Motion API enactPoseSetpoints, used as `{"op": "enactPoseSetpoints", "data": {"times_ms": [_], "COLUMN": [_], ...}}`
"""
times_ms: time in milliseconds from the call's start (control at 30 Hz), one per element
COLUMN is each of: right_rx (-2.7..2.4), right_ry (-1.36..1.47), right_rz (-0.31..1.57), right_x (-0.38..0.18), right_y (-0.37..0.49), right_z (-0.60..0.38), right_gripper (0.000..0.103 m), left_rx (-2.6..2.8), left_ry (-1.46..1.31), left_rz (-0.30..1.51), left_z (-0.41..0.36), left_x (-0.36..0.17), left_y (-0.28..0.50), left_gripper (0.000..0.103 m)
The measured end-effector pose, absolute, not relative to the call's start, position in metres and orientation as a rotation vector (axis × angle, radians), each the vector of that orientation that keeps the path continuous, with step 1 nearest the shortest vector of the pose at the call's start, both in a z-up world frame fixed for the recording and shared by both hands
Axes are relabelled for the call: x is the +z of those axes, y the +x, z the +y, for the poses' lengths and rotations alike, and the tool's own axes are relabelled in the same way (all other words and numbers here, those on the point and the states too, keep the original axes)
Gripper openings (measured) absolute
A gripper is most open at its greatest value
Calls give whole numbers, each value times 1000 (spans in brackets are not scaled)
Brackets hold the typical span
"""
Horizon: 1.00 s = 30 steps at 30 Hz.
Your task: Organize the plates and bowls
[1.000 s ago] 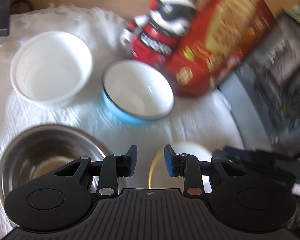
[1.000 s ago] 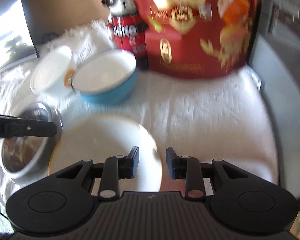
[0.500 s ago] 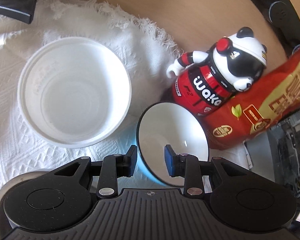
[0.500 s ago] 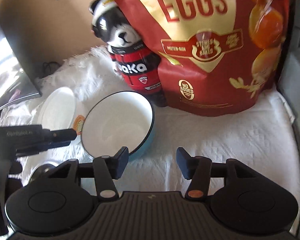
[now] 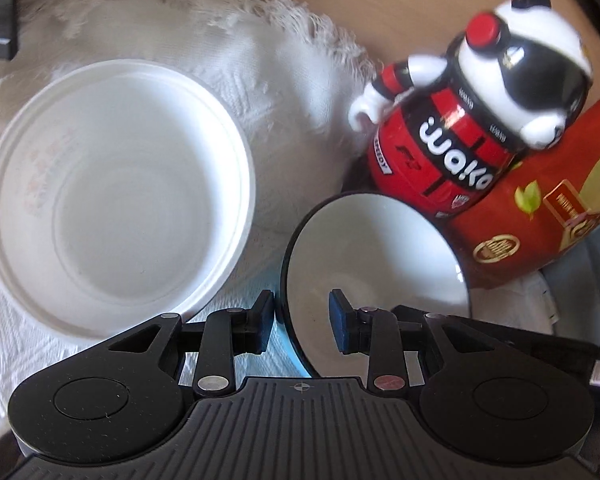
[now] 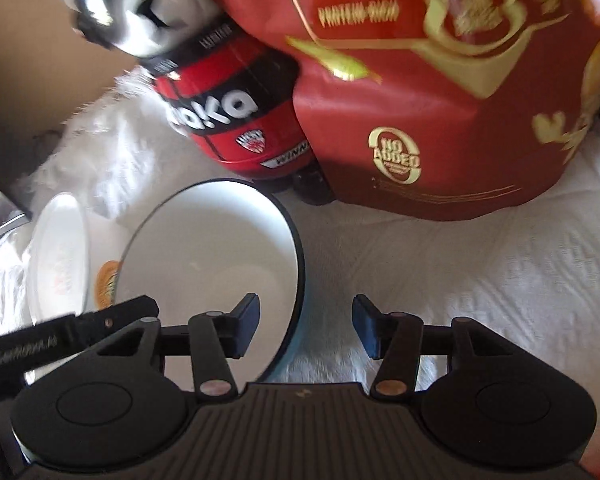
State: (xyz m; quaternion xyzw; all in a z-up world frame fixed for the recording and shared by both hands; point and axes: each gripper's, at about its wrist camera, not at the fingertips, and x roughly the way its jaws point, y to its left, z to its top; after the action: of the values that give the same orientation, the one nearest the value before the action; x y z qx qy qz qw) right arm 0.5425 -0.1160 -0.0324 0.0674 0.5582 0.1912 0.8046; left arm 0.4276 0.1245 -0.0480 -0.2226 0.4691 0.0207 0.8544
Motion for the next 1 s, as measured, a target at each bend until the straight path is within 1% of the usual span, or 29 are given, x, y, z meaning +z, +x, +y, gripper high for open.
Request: {"op": "enactPoseSetpoints", "data": {"times_ms": [33, 67, 100, 200, 367, 567, 767, 867, 1000], "right_rx": [414, 420, 423, 438, 438, 412, 391, 398, 399], "right_ry": [149, 153, 158, 164, 115, 142, 146, 170, 174], "right_rz": [1209, 1227, 1248, 1270, 1269, 1259, 1270, 1288, 1286], "right_x": [-37, -42, -47, -53, -51, -38, -33, -40, -45], "right_y": [546, 548, 550, 552, 549, 544, 537, 541, 545], "right_z": [-113, -111, -109, -104, -98, -111, -136, -145, -150], "right_gripper": [46, 39, 34, 25, 25, 26, 26, 26, 27], "left_rx": [41, 38, 34, 20, -11, -104, -165, -174, -186], "left_ry": [-454, -443, -437, -419, -416, -381, -381, -388, -401], "left_rz": [990, 995, 998, 1010, 1036, 1061, 1108, 1089, 1107], "left_z": [123, 122, 122, 120, 115, 93, 82, 83, 80], "left_x": [-49, -50, -51, -51, -49, -41, -53, -58, -67], "left_y": [430, 432, 433, 437, 435, 424, 425, 435, 452], "left_gripper": [32, 32, 32, 33, 34, 35, 35, 31, 32]}}
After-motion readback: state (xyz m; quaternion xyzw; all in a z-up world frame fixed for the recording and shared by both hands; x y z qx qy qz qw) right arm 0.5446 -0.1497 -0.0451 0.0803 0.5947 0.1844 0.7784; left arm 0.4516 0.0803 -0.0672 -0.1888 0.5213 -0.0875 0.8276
